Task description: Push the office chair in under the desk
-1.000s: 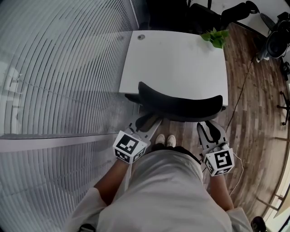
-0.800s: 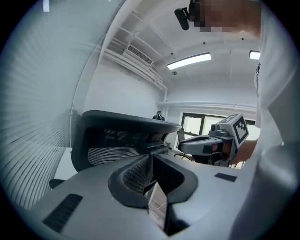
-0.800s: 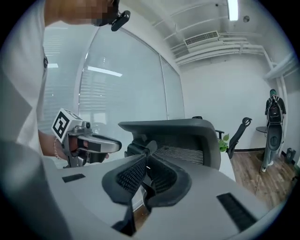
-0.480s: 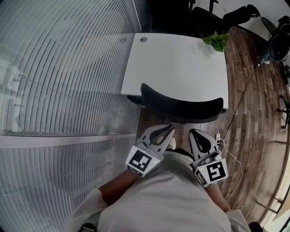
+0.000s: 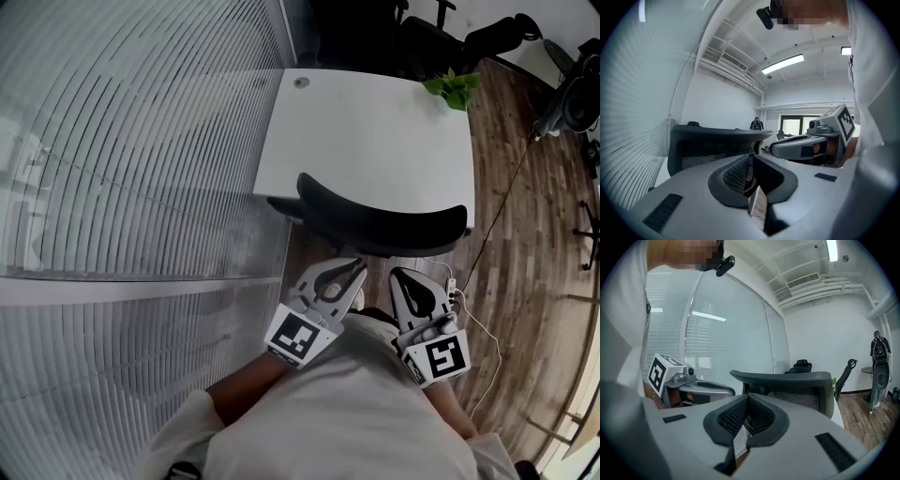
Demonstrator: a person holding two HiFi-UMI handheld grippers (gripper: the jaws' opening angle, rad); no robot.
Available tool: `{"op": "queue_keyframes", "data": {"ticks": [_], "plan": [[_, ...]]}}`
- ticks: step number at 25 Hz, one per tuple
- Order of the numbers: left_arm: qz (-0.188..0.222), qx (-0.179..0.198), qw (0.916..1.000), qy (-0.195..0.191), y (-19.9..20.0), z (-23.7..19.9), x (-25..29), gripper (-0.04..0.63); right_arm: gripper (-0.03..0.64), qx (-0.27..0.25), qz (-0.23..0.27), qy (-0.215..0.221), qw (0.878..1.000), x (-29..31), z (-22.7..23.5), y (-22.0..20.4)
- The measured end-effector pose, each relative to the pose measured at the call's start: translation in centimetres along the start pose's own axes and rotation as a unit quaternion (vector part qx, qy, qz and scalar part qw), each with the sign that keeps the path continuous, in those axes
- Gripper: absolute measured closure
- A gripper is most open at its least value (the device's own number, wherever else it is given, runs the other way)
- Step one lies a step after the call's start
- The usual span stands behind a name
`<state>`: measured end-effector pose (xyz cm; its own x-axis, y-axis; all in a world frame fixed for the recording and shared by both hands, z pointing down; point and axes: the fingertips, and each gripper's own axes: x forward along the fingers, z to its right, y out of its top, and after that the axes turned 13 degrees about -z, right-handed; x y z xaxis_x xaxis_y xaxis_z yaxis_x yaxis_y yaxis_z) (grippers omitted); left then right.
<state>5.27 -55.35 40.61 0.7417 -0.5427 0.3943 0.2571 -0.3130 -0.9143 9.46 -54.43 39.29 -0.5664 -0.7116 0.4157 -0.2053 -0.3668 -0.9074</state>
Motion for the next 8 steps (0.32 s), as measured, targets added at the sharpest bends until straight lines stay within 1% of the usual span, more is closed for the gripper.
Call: {"op": "queue_keyframes", "data": {"ticks": [8], "plan": [[-0.001, 0.004, 1.0000, -0.002, 0.12, 0.13, -0.13, 0.543, 0.586, -0.002, -0.001, -0.004, 1.000, 0.17, -0.06, 0.25]]}}
